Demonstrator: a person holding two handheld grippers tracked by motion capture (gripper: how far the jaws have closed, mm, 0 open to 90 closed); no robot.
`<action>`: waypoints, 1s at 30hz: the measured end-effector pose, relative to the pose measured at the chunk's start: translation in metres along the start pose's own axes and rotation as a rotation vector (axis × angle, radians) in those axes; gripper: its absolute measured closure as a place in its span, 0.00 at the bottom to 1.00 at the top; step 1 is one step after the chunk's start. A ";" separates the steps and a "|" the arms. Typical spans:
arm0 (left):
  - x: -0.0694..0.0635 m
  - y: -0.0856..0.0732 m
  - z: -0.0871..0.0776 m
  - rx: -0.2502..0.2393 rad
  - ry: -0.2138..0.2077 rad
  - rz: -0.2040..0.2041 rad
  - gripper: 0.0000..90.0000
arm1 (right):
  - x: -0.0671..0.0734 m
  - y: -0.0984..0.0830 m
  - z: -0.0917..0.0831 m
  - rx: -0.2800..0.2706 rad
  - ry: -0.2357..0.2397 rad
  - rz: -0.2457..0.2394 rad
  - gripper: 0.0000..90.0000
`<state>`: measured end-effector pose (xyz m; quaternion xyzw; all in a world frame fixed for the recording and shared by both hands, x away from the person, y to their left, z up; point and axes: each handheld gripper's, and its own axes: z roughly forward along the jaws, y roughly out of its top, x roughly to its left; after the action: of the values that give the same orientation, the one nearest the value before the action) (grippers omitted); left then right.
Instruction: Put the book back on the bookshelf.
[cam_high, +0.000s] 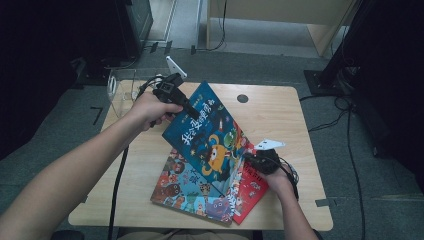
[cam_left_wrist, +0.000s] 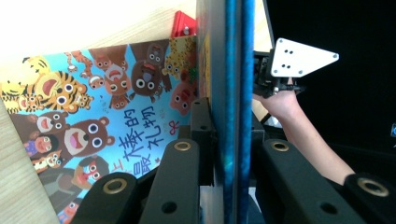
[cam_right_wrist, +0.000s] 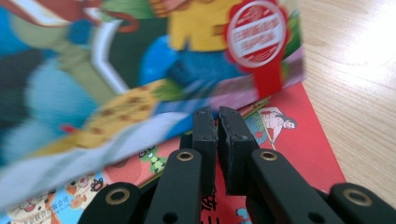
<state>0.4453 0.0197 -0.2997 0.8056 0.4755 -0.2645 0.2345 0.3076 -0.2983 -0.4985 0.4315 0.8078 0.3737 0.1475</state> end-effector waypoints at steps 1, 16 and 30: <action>-0.004 0.000 -0.001 0.000 0.018 0.006 0.92 | 0.000 0.000 0.000 0.004 -0.001 -0.004 0.95; -0.034 0.000 -0.026 0.016 0.163 0.068 0.92 | 0.002 0.005 -0.001 -0.018 0.050 -0.022 0.86; -0.044 -0.007 -0.059 -0.036 0.197 0.072 0.92 | 0.009 0.010 0.014 -0.053 0.120 -0.073 0.53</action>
<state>0.4335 0.0318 -0.2278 0.8399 0.4717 -0.1671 0.2103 0.3164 -0.2804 -0.4998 0.3745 0.8202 0.4145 0.1237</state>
